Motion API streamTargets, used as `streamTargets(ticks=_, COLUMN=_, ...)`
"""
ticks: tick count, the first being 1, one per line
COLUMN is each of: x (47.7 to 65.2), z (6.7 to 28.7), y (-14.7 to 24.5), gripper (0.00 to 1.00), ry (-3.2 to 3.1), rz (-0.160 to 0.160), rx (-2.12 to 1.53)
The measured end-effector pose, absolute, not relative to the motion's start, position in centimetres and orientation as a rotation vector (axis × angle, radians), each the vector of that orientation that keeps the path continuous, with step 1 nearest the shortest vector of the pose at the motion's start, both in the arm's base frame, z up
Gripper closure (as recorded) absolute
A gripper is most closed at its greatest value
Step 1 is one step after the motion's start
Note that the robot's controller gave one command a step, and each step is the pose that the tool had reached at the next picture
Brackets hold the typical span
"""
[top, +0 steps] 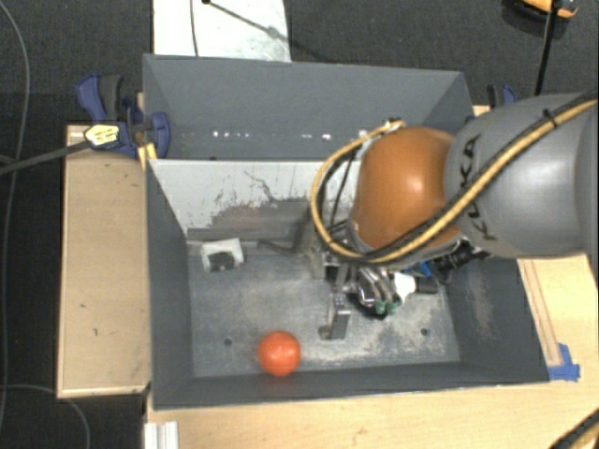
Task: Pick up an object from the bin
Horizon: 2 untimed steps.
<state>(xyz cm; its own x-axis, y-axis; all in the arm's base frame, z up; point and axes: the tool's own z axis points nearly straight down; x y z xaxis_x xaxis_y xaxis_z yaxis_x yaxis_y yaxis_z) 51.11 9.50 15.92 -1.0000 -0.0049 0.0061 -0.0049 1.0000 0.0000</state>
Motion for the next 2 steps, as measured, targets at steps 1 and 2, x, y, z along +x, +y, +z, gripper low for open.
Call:
streamTargets(ticks=1, x=51.3, z=16.4, y=9.5, gripper=0.0, ry=-3.144, rz=-0.002, rx=0.002)
streamTargets(ticks=2, x=50.0, z=11.0, y=13.4, gripper=0.0, ry=-3.139, rz=-0.002, rx=0.162)
